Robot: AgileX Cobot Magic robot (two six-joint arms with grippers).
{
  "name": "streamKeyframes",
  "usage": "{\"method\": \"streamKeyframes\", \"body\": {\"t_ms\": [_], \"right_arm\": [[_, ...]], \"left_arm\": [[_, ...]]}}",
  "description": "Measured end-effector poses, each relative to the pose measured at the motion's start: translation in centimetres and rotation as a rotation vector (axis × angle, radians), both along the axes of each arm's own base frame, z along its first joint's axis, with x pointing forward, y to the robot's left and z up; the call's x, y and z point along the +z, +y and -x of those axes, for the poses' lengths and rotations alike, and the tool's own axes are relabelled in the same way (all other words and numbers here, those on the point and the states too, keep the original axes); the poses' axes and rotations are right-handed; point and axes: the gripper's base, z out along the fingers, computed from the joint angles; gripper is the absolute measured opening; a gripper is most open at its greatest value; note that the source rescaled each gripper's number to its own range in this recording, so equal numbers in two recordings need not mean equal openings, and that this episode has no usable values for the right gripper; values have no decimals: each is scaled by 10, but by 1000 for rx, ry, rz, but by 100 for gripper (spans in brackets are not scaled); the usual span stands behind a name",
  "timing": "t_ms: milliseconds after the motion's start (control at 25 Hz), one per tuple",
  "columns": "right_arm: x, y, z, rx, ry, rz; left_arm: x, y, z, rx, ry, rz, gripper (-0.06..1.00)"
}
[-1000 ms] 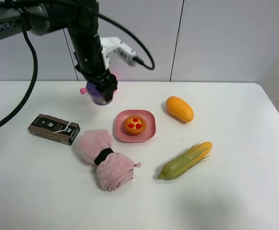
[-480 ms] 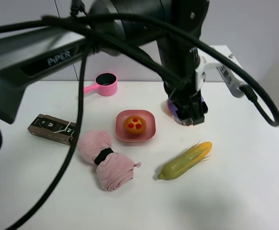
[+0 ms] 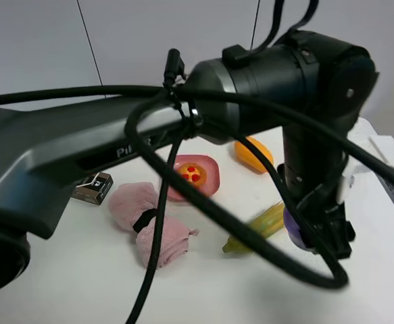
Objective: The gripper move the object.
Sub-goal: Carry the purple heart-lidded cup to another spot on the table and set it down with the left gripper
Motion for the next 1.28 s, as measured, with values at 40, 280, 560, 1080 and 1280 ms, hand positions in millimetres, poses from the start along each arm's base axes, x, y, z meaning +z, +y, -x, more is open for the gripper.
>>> {"method": "streamKeyframes", "body": {"t_ms": [40,280,560,1080,1280], "right_arm": [[0,0,0,0,0,0],[-3,-1,1,-5,27,23],[-5,-2,2,-5,52,36],[-2,0,0,-1,15,3],[-1,0,0,-2,6,3]], "left_arm": [[-3,-4,8,-23,-1,-4,2],[-41,-18,17,-64,29,-66,2],[-85,-28,1,-30,29,-73,2],[-140,-34,-11,-48,-76,-139,2],[-140,-34,-11,-49,-77,-137,2]]}}
